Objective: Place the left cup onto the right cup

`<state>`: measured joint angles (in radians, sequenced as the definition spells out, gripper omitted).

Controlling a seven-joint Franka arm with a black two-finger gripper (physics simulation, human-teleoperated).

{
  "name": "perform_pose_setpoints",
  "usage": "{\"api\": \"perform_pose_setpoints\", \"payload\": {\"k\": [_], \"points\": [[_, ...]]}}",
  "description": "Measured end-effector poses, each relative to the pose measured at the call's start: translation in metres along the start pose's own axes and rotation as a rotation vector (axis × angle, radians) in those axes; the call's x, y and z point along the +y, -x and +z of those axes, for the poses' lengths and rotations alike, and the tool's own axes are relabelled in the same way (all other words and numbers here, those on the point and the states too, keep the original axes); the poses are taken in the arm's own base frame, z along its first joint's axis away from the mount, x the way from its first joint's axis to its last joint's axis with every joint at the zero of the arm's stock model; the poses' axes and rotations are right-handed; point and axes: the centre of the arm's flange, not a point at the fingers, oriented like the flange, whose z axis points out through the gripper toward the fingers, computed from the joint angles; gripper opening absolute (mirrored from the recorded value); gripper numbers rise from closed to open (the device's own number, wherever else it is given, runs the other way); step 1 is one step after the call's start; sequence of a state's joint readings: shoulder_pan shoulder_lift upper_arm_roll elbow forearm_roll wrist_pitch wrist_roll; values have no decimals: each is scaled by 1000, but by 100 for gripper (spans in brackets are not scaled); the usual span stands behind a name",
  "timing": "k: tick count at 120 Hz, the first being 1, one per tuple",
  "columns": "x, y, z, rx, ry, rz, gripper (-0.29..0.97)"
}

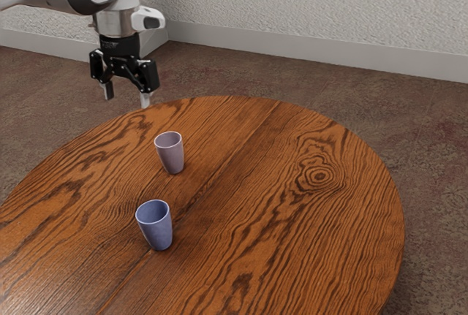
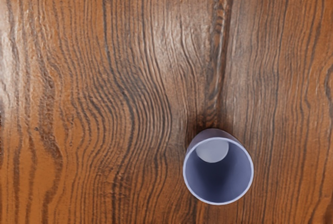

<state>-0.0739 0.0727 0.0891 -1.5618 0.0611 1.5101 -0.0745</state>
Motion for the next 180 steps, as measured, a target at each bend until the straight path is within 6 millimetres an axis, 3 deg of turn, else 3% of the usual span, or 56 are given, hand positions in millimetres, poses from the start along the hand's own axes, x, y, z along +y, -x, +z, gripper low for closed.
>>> {"api": "perform_pose_setpoints", "payload": {"k": [44,74,98,144,180], "points": [[1,-8,6,-9,13,15,68],[-3,-62,28,-17,-2,4,68],[-3,-94,34,3,-10,3,68],[3,-140,46,48,-17,10,68],[2,-176,80,60,-15,9,68]]}}
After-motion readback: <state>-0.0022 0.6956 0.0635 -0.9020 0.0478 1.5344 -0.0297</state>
